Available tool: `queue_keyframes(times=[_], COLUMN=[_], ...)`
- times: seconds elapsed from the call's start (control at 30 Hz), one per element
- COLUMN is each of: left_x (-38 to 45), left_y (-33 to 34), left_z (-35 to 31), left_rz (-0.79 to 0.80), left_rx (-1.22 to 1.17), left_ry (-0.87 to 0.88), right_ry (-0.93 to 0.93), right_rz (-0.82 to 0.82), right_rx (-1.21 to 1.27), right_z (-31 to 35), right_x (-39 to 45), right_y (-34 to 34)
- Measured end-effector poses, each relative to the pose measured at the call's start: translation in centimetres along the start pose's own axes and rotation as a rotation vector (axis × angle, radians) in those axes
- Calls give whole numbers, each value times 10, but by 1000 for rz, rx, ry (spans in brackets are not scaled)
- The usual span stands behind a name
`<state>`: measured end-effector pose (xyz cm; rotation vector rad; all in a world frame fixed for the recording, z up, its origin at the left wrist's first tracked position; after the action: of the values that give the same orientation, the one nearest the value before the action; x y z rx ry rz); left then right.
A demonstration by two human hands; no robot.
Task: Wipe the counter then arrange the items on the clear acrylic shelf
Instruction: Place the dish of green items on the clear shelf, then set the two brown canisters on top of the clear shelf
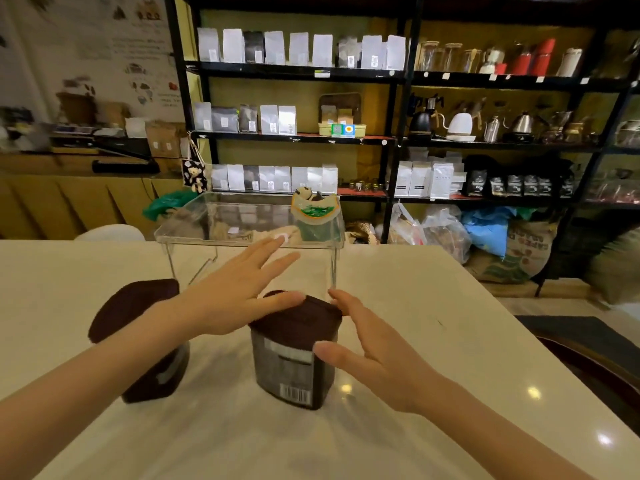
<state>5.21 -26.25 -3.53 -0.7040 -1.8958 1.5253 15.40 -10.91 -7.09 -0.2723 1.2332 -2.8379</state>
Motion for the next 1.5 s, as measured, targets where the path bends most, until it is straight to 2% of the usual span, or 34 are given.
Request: queue_keyframes(times=[0.1,0.2,0.3,0.43,0.57,0.8,1.13,1.5], left_x=[-18,-29,-32,-31,-32,-33,-23,15], left_y=[9,17,27,36,39,30,-55,-134], left_z=[-1,-4,-8,-4,-3,-7,-2,76], left_rz=[101,115,53,-55,-68,-120,-245,-357], left_rx=[-184,-198,-216,-363,-454,-443,-337,-356], left_ry=[-64,-71,-64,-102,-137,-163,-100,-94], right_ry=[-2,-7,-30,-37,-24,-15,-179,-253], right_rz=[-11,-36,-86,-155,-176,-187,-276,-383], right_rx=[54,149,175,185,218,252,221,237], right_z=[-1,-3,-3,-4,-5,-3,49,99], right_x=[-4,-4,-4,-3,-2,0,32,139], right_y=[11,19,23,26,26,17,-36,-54])
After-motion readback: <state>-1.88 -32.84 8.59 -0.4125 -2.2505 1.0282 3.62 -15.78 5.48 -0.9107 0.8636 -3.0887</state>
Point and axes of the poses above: each hand's wrist, its own x-axis towards the middle knuckle, its own y-axis out of the palm, z = x × y, the point moved 4 cm from there along x, towards the middle knuckle, and after that the axes turned 2 degrees about y, right-handed, at the moved point
